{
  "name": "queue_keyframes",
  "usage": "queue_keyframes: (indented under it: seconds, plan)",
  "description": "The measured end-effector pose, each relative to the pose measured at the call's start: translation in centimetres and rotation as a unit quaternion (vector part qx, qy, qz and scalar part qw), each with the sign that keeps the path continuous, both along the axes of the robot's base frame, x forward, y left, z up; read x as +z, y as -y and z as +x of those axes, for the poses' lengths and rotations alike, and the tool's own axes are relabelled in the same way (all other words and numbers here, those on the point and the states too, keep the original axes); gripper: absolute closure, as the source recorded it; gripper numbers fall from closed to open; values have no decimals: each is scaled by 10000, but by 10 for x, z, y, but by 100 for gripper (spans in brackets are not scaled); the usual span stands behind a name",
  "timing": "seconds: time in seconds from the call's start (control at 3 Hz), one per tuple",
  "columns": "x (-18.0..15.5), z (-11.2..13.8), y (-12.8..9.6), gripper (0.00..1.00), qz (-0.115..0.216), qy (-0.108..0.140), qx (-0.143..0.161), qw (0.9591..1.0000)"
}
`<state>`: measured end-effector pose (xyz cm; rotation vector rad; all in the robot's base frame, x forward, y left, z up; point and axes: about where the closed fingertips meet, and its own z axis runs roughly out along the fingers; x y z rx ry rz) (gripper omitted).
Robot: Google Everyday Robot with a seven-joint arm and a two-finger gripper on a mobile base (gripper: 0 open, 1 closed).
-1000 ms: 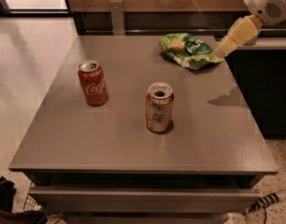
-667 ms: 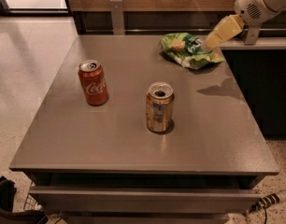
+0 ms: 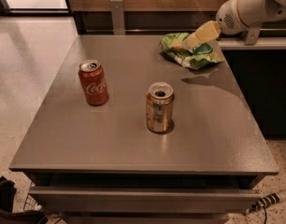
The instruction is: Pick green rice chip bag
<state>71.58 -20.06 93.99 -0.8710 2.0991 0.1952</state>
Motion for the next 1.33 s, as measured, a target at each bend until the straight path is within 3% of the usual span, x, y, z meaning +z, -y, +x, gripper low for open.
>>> queue_keyframes:
  seconds: [0.33,0.67,1.0,1.33]
  plan:
    - [-5,5,0,0,56,-28,-2,10000]
    - [-21,28,4,0,315,-95,4,9995]
    - [-53,64,5,0,893,-238,50,9957]
    - [-69,77,5,0,1221,-323,63,9920]
